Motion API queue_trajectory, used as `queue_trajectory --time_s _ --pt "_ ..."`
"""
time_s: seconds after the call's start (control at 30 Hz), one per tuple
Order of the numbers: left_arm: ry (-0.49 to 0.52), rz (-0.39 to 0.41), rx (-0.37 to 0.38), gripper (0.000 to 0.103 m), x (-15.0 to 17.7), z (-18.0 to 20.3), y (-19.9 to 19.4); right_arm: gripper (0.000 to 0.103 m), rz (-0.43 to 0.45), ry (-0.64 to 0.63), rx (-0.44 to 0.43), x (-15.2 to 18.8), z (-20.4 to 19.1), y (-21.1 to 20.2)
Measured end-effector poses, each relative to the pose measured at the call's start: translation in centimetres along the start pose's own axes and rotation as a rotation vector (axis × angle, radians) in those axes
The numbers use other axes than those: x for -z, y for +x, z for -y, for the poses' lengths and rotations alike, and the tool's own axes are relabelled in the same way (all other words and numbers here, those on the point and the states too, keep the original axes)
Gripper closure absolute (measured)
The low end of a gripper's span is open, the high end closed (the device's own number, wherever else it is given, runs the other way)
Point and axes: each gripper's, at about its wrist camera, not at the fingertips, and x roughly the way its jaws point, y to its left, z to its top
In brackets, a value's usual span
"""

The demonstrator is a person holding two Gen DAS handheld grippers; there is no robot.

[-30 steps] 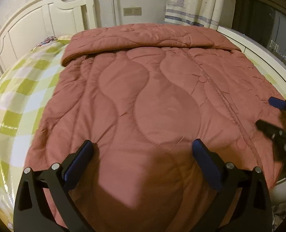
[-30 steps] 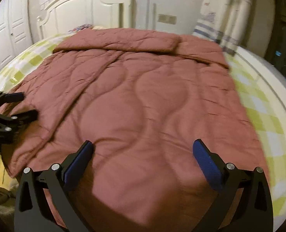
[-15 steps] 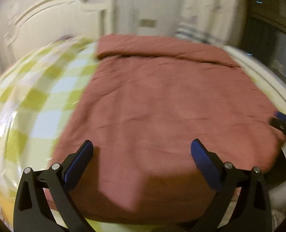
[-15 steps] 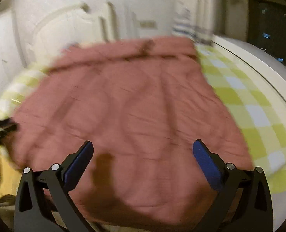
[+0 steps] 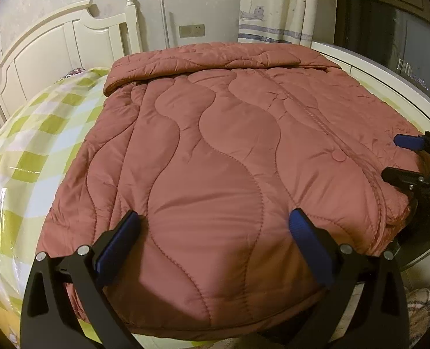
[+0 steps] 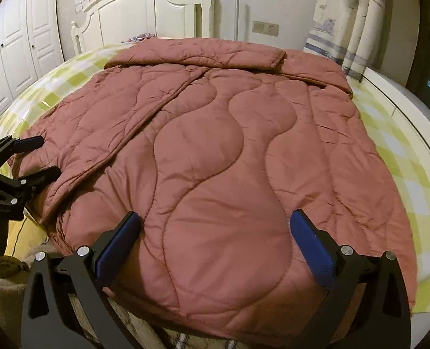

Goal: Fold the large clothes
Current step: 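Flatten the folded jacket with both grippers, then grasp the jacket hem with both grippers and lift it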

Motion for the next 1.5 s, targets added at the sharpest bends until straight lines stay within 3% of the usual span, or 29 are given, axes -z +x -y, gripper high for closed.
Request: queue_trajectory --time_s 0.13,0.33,0.53,0.67,0.73,0.83,0.97,1.0,1.03,1.07,1.13,1.17,1.2,1.23,1.33,1.43,1.5 --pt "0.0 0.001 0.0 0.002 0.0 0.0 0.1 0.004 0.01 -0.004 -0.005 0.4 -0.1 0.3" --pt "0.0 0.008 0.0 0.002 -0.1 0.1 0.1 0.004 0.087 0.067 0.059 1.2 -1.1 0.3" --pt "0.006 -0.012 0.037 0.002 -0.1 -0.7 -0.6 0.005 0.024 0.035 0.076 0.3 0.0 -0.1" --pt "-0.165 0.037 0.0 0.003 0.0 -6.2 -3.0 0.005 0.044 0.127 0.258 1.1 5.2 -2.3" --pt "-0.284 0.066 -0.009 0.003 0.1 -9.8 -3.9 0.005 0.061 0.223 0.284 1.9 8.4 -3.4" --pt "-0.387 0.051 -0.014 0.004 0.3 -13.6 -3.6 0.005 0.063 0.403 0.227 3.8 13.4 -4.2" --pt "-0.376 -0.004 0.062 0.004 0.8 -13.3 -1.4 0.005 0.037 0.394 0.188 5.1 13.5 -3.1" --pt "-0.334 0.001 0.022 0.003 1.0 -12.3 -1.3 0.012 0.049 0.361 0.197 5.1 12.8 -3.1" --pt "-0.287 -0.01 0.003 0.005 0.9 -11.3 -1.0 0.032 0.062 0.319 0.18 5.0 11.6 -3.0" --pt "-0.242 -0.016 0.025 0.008 0.8 -10.1 -1.1 0.042 0.073 0.302 0.16 4.9 10.9 -3.2" --pt "-0.199 -0.021 0.096 0.033 0.7 -7.9 -1.5 0.078 0.08 0.279 0.116 4.7 9.4 -3.2" --pt "-0.175 -0.025 0.102 0.045 0.8 -7.2 -1.6 0.079 0.083 0.283 0.08 4.7 9.0 -3.2" --pt "-0.167 -0.032 0.136 0.072 0.8 -6.9 -1.7 0.081 0.088 0.301 0.06 4.8 8.9 -3.2" --pt "-0.188 -0.04 0.185 0.08 0.9 -7.0 -1.8 0.083 0.096 0.325 0.028 5.0 9.1 -3.4" --pt "-0.294 -0.044 0.287 0.084 1.5 -9.3 -2.5 0.086 0.109 0.419 -0.098 5.8 10.4 -4.0" --pt "-0.387 0.014 0.391 0.084 2.6 -11.7 -5.8 0.087 0.137 0.469 -0.246 7.1 11.3 -6.7" --pt "-0.428 0.09 0.49 0.084 3.5 -12.7 -10.1 0.087 0.208 0.49 -0.376 7.8 11.4 -10.0"
